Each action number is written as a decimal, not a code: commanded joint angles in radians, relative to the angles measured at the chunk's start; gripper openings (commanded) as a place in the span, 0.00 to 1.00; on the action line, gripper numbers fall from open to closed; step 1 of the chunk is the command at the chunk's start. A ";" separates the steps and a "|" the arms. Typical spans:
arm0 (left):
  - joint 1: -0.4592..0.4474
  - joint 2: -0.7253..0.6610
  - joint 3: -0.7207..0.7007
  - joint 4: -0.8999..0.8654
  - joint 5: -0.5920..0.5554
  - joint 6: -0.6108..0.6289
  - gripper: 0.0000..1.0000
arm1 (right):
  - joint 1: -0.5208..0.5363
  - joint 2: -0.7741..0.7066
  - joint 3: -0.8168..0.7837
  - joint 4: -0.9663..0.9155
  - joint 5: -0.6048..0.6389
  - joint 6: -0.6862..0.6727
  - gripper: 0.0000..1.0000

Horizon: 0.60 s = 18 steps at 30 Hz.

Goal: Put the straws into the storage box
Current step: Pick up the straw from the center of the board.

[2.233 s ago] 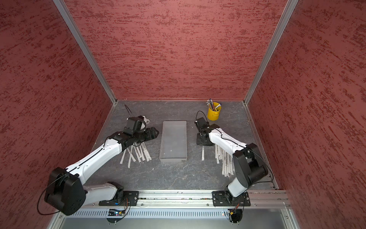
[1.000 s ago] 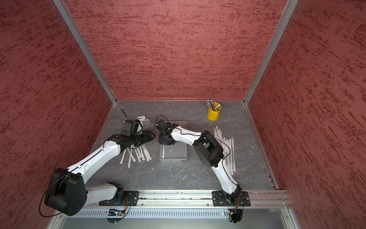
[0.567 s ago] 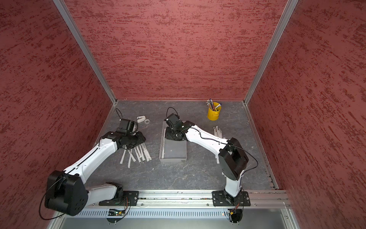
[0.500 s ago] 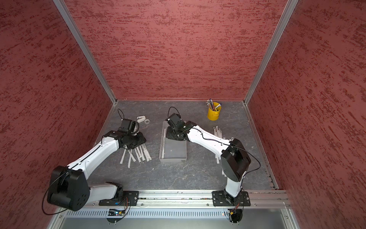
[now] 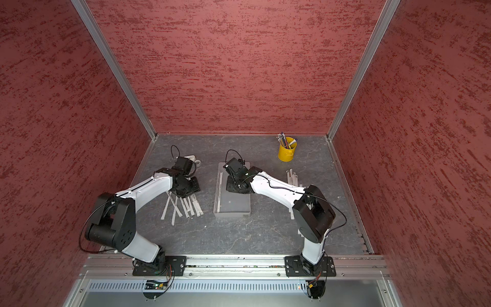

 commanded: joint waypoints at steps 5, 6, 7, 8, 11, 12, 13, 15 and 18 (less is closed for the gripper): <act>-0.005 0.047 0.012 0.043 -0.035 0.019 0.50 | 0.000 -0.003 -0.021 0.018 0.034 -0.011 0.24; -0.007 0.054 0.013 0.049 -0.033 0.020 0.50 | 0.000 -0.003 -0.022 0.018 0.034 -0.012 0.24; -0.007 0.060 0.015 0.053 -0.030 0.020 0.50 | 0.000 -0.003 -0.023 0.019 0.036 -0.012 0.24; -0.007 0.067 0.017 0.057 -0.028 0.021 0.50 | 0.000 -0.005 -0.027 0.020 0.035 -0.011 0.23; -0.008 0.079 0.021 0.065 -0.030 0.022 0.49 | 0.000 -0.004 -0.032 0.022 0.037 -0.012 0.22; -0.008 0.079 0.022 0.067 -0.032 0.021 0.49 | -0.001 -0.004 -0.034 0.022 0.039 -0.013 0.22; -0.010 0.084 0.025 0.068 -0.032 0.023 0.49 | 0.000 -0.003 -0.036 0.022 0.039 -0.013 0.22; -0.014 0.092 0.033 0.065 -0.031 0.024 0.48 | -0.001 -0.001 -0.038 0.025 0.039 -0.013 0.22; -0.029 0.099 0.041 0.061 -0.042 0.024 0.48 | 0.000 0.000 -0.039 0.025 0.039 -0.013 0.21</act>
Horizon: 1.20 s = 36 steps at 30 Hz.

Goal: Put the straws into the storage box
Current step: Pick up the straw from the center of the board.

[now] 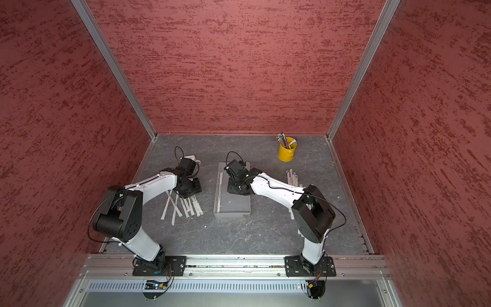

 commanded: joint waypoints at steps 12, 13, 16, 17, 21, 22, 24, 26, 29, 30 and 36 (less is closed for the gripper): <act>-0.021 0.065 0.023 0.033 -0.031 0.012 0.43 | -0.001 0.000 -0.003 0.010 0.036 -0.023 0.19; -0.022 0.065 0.020 0.036 -0.031 0.011 0.41 | -0.001 0.001 -0.001 0.010 0.036 -0.025 0.19; -0.026 0.064 0.016 0.023 -0.028 0.012 0.41 | -0.001 0.008 0.004 0.010 0.032 -0.027 0.19; -0.031 0.053 0.011 0.019 -0.034 0.013 0.41 | -0.001 0.007 0.007 0.010 0.030 -0.026 0.19; -0.035 0.003 0.003 0.006 -0.031 0.014 0.44 | -0.001 0.009 0.009 0.010 0.028 -0.031 0.18; -0.035 -0.011 0.004 0.001 -0.032 0.015 0.44 | -0.001 0.012 0.011 0.009 0.026 -0.034 0.18; -0.034 -0.028 0.004 -0.008 -0.035 0.015 0.44 | -0.001 0.018 0.014 0.010 0.020 -0.036 0.18; -0.032 -0.034 -0.003 -0.006 -0.040 0.015 0.44 | 0.000 0.019 0.015 0.012 0.017 -0.037 0.18; -0.026 -0.006 -0.016 0.005 -0.035 0.014 0.44 | -0.001 0.020 0.016 0.015 0.016 -0.038 0.18; -0.026 0.005 -0.020 0.009 -0.030 0.013 0.44 | -0.001 0.019 0.019 0.015 0.015 -0.039 0.18; -0.029 0.035 -0.025 0.031 -0.026 0.010 0.44 | -0.001 0.016 0.015 0.007 0.027 -0.050 0.18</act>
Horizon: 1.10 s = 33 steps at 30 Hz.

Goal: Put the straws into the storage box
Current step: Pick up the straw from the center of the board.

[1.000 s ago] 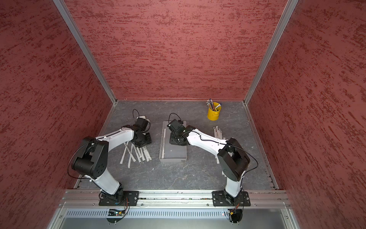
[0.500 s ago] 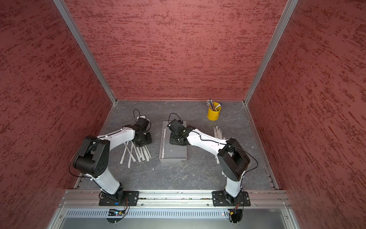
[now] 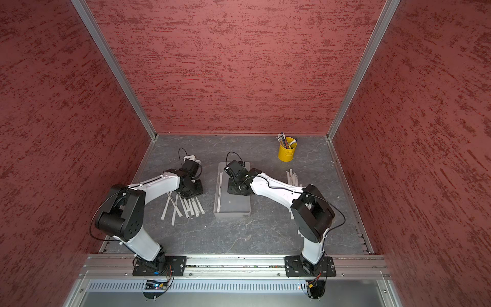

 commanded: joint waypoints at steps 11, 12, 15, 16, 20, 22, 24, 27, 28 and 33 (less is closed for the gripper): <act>-0.039 0.063 -0.003 0.074 0.015 0.021 0.20 | -0.001 0.000 0.005 0.010 0.037 -0.015 0.17; -0.043 0.063 0.005 0.070 0.017 0.026 0.17 | 0.000 -0.002 0.003 0.010 0.039 -0.015 0.17; -0.047 0.049 0.023 0.050 0.011 0.045 0.11 | -0.002 -0.012 0.000 0.007 0.043 -0.017 0.17; -0.047 0.041 0.027 0.041 0.008 0.052 0.09 | -0.002 -0.014 0.000 0.006 0.044 -0.015 0.16; -0.045 -0.051 0.035 0.018 -0.004 0.107 0.02 | -0.007 -0.040 -0.008 0.007 0.041 -0.014 0.16; -0.048 -0.113 0.044 0.010 -0.003 0.133 0.02 | -0.012 -0.055 -0.013 0.010 0.039 -0.013 0.16; -0.063 -0.188 0.052 0.005 -0.010 0.161 0.01 | -0.019 -0.069 -0.018 0.010 0.039 -0.012 0.16; -0.111 -0.259 0.075 0.000 -0.005 0.189 0.02 | -0.030 -0.089 -0.026 0.010 0.041 -0.010 0.16; -0.136 -0.268 0.085 0.003 0.013 0.189 0.02 | -0.034 -0.097 -0.030 0.009 0.044 -0.008 0.15; -0.274 -0.168 0.145 0.091 0.144 0.145 0.03 | -0.080 -0.169 -0.083 0.028 0.082 0.002 0.14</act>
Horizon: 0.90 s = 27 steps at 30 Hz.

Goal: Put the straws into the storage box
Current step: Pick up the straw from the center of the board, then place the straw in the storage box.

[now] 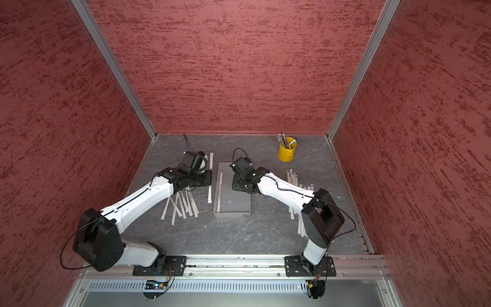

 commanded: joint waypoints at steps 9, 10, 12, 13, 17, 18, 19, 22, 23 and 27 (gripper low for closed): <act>-0.080 0.359 0.138 -0.007 -0.016 -0.050 0.02 | -0.057 -0.106 -0.090 0.013 0.043 0.006 0.14; -0.080 0.372 0.142 -0.015 -0.026 -0.056 0.02 | -0.057 -0.104 -0.097 0.017 0.040 0.010 0.14; -0.082 0.377 0.137 -0.025 -0.045 -0.080 0.02 | -0.057 -0.100 -0.107 0.025 0.033 0.013 0.14; -0.082 0.374 0.132 -0.026 -0.048 -0.093 0.02 | -0.058 -0.099 -0.111 0.026 0.033 0.013 0.14; -0.082 0.377 0.110 -0.030 -0.047 -0.132 0.02 | -0.057 -0.092 -0.117 0.037 0.029 0.013 0.14; -0.082 0.380 0.105 -0.029 -0.049 -0.136 0.03 | -0.057 -0.089 -0.117 0.039 0.029 0.013 0.14; -0.082 0.384 0.103 -0.031 -0.054 -0.141 0.03 | -0.057 -0.085 -0.116 0.041 0.029 0.012 0.13; -0.079 0.394 0.093 -0.016 -0.060 -0.140 0.06 | -0.057 -0.075 -0.113 0.045 0.023 0.010 0.13; -0.079 0.394 0.091 -0.014 -0.065 -0.139 0.06 | -0.057 -0.072 -0.113 0.046 0.020 0.009 0.13; -0.076 0.400 0.090 -0.010 -0.063 -0.136 0.08 | -0.057 -0.066 -0.113 0.050 0.019 0.006 0.13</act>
